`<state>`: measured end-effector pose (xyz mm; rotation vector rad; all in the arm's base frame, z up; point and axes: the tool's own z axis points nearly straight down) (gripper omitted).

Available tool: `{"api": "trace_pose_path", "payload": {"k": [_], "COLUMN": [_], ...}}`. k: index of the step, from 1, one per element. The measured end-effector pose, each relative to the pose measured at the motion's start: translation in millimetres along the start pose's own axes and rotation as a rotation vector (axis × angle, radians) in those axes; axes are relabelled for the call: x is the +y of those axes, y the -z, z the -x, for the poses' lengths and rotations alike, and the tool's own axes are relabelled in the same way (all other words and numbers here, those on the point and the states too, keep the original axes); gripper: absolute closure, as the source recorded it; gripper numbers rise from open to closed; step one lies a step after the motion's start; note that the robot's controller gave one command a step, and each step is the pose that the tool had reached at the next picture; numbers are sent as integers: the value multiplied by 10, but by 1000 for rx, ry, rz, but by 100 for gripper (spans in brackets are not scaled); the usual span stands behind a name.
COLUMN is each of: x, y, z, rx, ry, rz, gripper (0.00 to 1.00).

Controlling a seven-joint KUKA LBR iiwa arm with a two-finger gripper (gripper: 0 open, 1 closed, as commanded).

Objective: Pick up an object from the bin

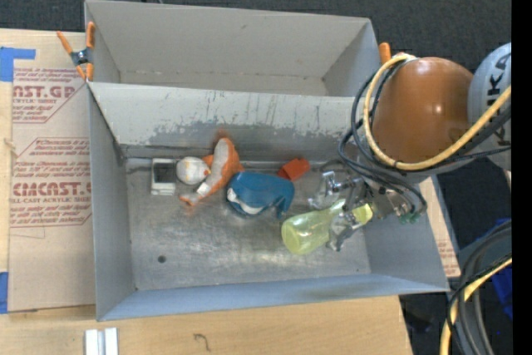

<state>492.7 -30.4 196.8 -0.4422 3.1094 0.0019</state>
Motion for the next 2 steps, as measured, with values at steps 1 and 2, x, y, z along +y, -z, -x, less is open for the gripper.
{"api": "trace_pose_path", "payload": {"k": [1,2], "x": [-129,-183], "y": [483,635], "z": [2,0], "rx": [5,1], "ry": [1,8], "rz": [2,0], "gripper": [100,100]}}
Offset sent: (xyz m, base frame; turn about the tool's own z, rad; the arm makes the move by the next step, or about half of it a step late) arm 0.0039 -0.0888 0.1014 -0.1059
